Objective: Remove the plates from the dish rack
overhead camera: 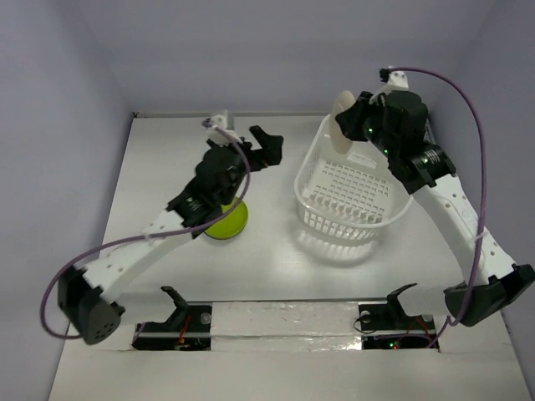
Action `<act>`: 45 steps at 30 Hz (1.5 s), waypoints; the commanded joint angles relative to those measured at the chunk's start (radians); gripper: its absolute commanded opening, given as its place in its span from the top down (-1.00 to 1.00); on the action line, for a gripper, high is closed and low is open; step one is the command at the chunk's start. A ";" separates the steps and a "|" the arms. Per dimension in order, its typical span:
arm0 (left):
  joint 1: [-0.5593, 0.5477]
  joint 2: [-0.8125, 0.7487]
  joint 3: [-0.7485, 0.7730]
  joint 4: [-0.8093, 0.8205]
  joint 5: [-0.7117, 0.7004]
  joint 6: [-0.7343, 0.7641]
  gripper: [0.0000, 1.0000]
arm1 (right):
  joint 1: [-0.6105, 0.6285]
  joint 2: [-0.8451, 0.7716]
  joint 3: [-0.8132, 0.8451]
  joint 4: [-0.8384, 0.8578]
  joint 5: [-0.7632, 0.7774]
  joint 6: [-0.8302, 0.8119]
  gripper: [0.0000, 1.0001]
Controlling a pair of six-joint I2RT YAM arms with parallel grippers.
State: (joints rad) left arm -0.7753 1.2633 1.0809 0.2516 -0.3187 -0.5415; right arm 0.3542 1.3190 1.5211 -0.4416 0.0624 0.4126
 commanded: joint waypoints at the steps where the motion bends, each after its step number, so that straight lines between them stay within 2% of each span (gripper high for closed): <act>1: 0.017 -0.231 -0.001 -0.099 -0.181 0.071 -0.98 | 0.197 0.006 0.112 0.017 0.016 -0.125 1.00; 5: 0.018 -0.482 -0.042 -0.242 -0.212 0.055 -0.98 | 0.412 0.171 0.204 -0.011 0.071 -0.230 1.00; 7: 0.018 -0.624 -0.053 -0.329 -0.214 0.070 -0.98 | 0.477 0.251 0.247 -0.032 0.114 -0.280 1.00; 13: 0.018 -0.843 0.023 -0.636 -0.328 0.118 -0.98 | 0.661 0.604 0.514 -0.137 0.273 -0.389 1.00; 18: 0.018 -0.907 0.019 -0.759 -0.381 0.112 -0.98 | 0.710 0.801 0.710 -0.201 0.376 -0.472 1.00; 25: 0.018 -0.959 -0.030 -0.799 -0.335 0.092 -0.98 | 0.781 0.942 0.741 -0.181 0.470 -0.596 1.00; 30: 0.018 -0.979 -0.029 -0.792 -0.339 0.101 -0.98 | 0.816 0.988 0.688 -0.112 0.551 -0.641 0.99; 34: 0.018 -0.981 -0.004 -0.784 -0.344 0.120 -0.98 | 0.825 1.014 0.671 -0.088 0.521 -0.609 0.85; 39: 0.018 -0.981 0.027 -0.782 -0.355 0.133 -0.98 | 0.848 1.014 0.616 -0.060 0.504 -0.571 0.55; 43: 0.018 -0.984 0.040 -0.778 -0.350 0.138 -0.98 | 0.848 1.005 0.553 -0.040 0.502 -0.531 0.39; 45: 0.018 -0.986 0.043 -0.778 -0.346 0.135 -0.98 | 0.848 0.990 0.527 -0.029 0.499 -0.517 0.12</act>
State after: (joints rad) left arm -0.7589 0.2874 1.0939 -0.5522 -0.6598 -0.4232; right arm 1.2003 2.3322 2.0796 -0.5381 0.5488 -0.1368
